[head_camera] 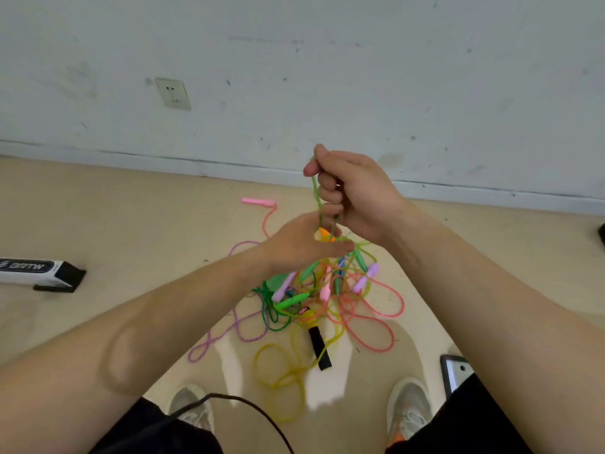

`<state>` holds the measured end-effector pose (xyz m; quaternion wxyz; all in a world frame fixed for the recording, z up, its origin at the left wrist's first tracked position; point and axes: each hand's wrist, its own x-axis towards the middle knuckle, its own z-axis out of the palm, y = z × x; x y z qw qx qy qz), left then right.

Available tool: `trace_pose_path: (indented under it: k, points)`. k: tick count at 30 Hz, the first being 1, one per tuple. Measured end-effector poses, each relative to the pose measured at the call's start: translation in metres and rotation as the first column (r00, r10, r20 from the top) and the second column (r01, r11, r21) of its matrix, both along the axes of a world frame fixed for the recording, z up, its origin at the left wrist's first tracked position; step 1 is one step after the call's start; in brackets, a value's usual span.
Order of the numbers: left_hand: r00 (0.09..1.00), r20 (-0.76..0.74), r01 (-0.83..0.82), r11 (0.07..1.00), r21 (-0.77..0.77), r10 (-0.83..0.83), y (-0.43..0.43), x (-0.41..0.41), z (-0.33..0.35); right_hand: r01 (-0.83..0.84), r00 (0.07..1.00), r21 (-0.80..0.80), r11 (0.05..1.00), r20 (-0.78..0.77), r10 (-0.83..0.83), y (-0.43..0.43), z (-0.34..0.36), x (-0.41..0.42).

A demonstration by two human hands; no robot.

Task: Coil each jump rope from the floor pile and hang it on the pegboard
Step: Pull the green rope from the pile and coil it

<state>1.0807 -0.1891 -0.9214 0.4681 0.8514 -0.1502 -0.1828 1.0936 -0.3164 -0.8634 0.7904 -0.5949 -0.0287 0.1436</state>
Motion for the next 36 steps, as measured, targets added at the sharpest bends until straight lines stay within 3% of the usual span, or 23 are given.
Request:
trace_pose_path:
  k: [2, 4, 6, 8, 11, 14, 17, 18, 20, 22, 23, 24, 25, 27, 29, 32, 36]
  points:
    - [0.998, -0.045, 0.045, 0.998, 0.051, -0.043, -0.003, -0.002, 0.003, 0.041, 0.999, 0.069, 0.997, -0.037, -0.039, 0.003, 0.001, 0.001]
    - [0.994, -0.110, -0.021, 1.000, 0.001, 0.021, -0.002, 0.001, 0.005, 0.131, 0.991, 0.069, 0.989, -0.044, -0.128, -0.002, 0.002, 0.005]
    - [0.973, -0.181, -0.167, 0.979, -0.116, 0.144, 0.001, 0.008, 0.009, 0.247, 0.968, -0.120, 0.961, -0.017, -0.251, -0.014, -0.004, 0.012]
    - [0.921, -0.350, -0.289, 0.898, -0.331, 0.168, 0.005, 0.013, 0.019, 0.297, 0.947, -0.283, 0.912, -0.038, -0.320, -0.025, -0.017, 0.016]
    - [0.837, -0.547, -0.383, 0.709, -0.593, -0.006, 0.012, 0.015, 0.042, 0.021, 0.985, -0.320, 0.947, -0.154, -0.074, -0.030, -0.040, 0.012]
    - [0.805, -0.591, -0.470, 0.551, -0.690, -0.053, 0.022, 0.018, 0.056, -0.361, 0.922, -0.269, 0.893, -0.248, 0.298, -0.019, -0.054, 0.000]
    - [0.801, -0.598, -0.559, 0.405, -0.724, 0.036, 0.038, 0.024, 0.062, -0.429, 0.898, -0.372, 0.823, -0.268, 0.348, -0.013, -0.060, -0.007]
    - [0.794, -0.603, -0.588, 0.352, -0.728, 0.079, 0.045, 0.027, 0.063, -0.404, 0.914, -0.491, 0.772, -0.252, 0.318, -0.016, -0.064, -0.008]
    - [0.786, -0.590, -0.618, 0.275, -0.736, 0.186, 0.059, 0.031, 0.066, -0.361, 0.918, -0.787, 0.500, -0.205, 0.340, -0.027, -0.075, -0.009]
    - [0.778, -0.534, -0.624, 0.299, -0.722, 0.333, 0.073, 0.033, 0.065, -0.309, 0.907, -0.924, 0.225, -0.214, 0.363, -0.041, -0.088, -0.007]
    - [0.775, -0.477, -0.622, 0.368, -0.691, 0.415, 0.078, 0.033, 0.061, -0.313, 0.917, -0.924, 0.219, -0.233, 0.324, -0.046, -0.089, -0.007]
    - [0.782, -0.389, -0.611, 0.478, -0.631, 0.487, 0.082, 0.032, 0.057, -0.323, 0.932, -0.893, 0.313, -0.244, 0.267, -0.048, -0.088, -0.008]
    - [0.804, -0.279, -0.584, 0.608, -0.538, 0.526, 0.084, 0.029, 0.051, -0.313, 0.948, -0.824, 0.472, -0.239, 0.210, -0.048, -0.085, -0.008]
    - [0.880, -0.094, -0.471, 0.826, -0.311, 0.466, 0.081, 0.022, 0.037, -0.230, 0.969, -0.585, 0.778, -0.209, 0.129, -0.040, -0.070, -0.009]
    - [0.939, -0.027, -0.342, 0.927, -0.151, 0.342, 0.071, 0.014, 0.021, -0.137, 0.982, -0.313, 0.940, -0.167, 0.088, -0.028, -0.052, -0.009]
    - [0.971, -0.099, -0.232, 0.953, -0.194, 0.216, 0.050, 0.001, 0.010, -0.025, 0.989, 0.014, 1.000, -0.143, 0.027, -0.015, -0.029, -0.009]
    - [0.957, -0.288, -0.139, 0.938, -0.318, 0.044, 0.032, -0.014, 0.008, 0.175, 0.980, 0.280, 0.944, -0.146, -0.138, -0.019, -0.012, -0.003]
